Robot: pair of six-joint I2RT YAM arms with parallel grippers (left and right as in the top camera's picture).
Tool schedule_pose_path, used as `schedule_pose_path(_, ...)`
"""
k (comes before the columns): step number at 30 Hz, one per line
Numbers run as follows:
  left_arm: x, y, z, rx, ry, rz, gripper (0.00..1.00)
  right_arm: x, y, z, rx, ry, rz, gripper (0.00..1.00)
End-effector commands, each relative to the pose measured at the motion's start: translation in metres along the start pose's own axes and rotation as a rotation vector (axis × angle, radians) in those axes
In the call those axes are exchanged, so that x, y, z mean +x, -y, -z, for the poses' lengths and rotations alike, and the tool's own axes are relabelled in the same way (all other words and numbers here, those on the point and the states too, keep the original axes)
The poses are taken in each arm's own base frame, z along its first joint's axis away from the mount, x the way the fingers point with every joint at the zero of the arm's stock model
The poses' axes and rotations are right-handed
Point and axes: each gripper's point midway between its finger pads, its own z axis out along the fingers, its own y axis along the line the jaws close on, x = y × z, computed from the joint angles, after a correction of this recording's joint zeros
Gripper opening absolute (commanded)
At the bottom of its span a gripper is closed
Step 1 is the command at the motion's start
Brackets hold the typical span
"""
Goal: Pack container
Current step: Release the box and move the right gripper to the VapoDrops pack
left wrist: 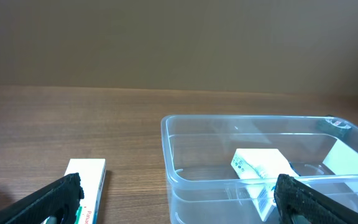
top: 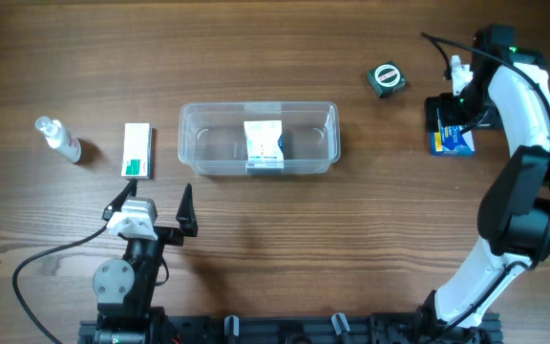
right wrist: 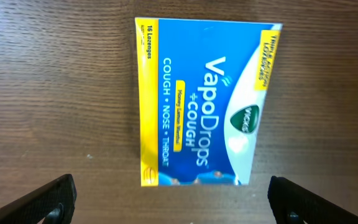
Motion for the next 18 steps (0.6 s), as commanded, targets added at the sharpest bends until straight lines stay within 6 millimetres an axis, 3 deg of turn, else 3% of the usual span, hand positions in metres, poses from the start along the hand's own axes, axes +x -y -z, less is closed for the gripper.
schedule_pose_path(1,0.002,0.001,0.0,0.008,-0.002,-0.012,1.0,0.001,0.001,-0.016,0.016,-0.026,0.028,1.0)
schedule_pose_path(5,0.002,0.001,0.0,0.008,-0.002,-0.012,1.0,-0.006,0.003,-0.018,0.022,0.001,0.019,1.0)
schedule_pose_path(12,0.002,0.001,0.0,0.008,-0.002,-0.012,1.0,-0.01,0.002,-0.044,0.036,0.055,0.021,1.0)
schedule_pose_path(18,0.002,0.001,0.0,0.008,-0.002,-0.012,1.0,-0.02,0.009,-0.043,0.071,0.095,0.01,1.0)
